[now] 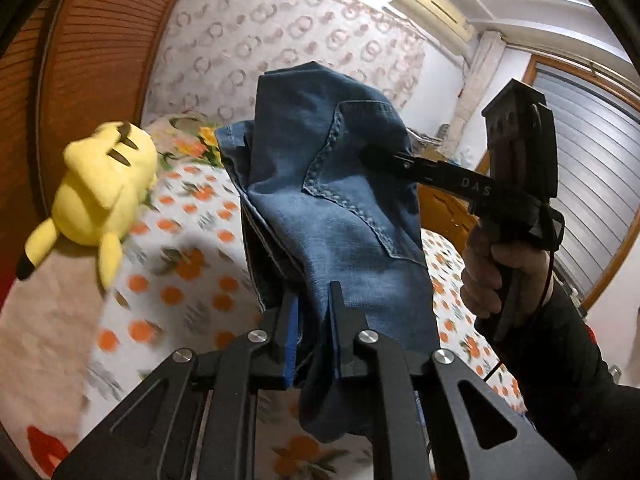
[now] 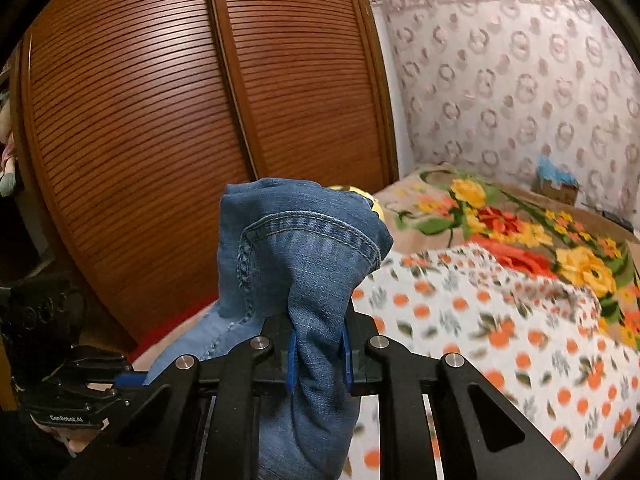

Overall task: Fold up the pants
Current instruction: 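Grasp the folded jeans with the left tool while the right tool grasps the other end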

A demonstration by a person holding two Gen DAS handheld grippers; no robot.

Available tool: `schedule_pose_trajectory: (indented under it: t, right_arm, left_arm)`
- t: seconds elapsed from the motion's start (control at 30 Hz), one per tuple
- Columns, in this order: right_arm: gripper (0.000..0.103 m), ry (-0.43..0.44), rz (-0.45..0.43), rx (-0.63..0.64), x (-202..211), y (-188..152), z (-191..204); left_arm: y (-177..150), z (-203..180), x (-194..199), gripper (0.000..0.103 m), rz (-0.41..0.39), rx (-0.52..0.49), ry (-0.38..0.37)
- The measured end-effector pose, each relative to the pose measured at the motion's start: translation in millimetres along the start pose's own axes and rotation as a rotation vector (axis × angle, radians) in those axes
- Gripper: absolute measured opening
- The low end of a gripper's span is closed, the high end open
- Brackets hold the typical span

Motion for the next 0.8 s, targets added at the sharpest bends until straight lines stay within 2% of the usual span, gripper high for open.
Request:
schedule_pose_trajectory:
  t: [0.33, 0.47, 0.5, 0.63, 0.77, 0.8]
  right_arm:
    - [0.016, 0.035, -0.026, -0.043, -79.8, 28.6, -20.2]
    - [0.016, 0.02, -0.026, -0.086, -114.9, 27.7, -36.0]
    - [0.016, 0.008, -0.024, -0.101, -122.5, 23.6, -40.7]
    - [0.017, -0.028, 0.064, -0.122, -177.5, 5.8, -56.3]
    - [0.032, -0.081, 0.169, -0.127, -213.6, -18.4, -74.6]
    - [0.04, -0.075, 0.184, -0.133, -217.1, -22.6, -79.5]
  left_arm:
    - [68.7, 47.4, -9.1, 0.012, -0.053, -0.003, 0.097]
    - [92.4, 70.1, -33.6, 0.011, -0.033, -0.022, 0.143]
    - [95.8, 75.7, -41.2, 0.005, -0.023, -0.019, 0.149]
    - [99.3, 104.8, -82.0, 0.004, 0.046, 0.004, 0.19]
    - [93.3, 117.2, -99.8, 0.004, 0.091, 0.007, 0.21]
    - [93.2, 115.3, -99.2, 0.004, 0.094, 0.006, 0.211]
Point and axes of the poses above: each gripper's, at about its wrist camera, not at the fingertips, and x roughly against the way its jaws point, z to its left, y to its top, the point moved 3 cm from there along -x, roughly the way its jaws point, and after that the axes turned 10 degrees about x, right-handed, at the moved point
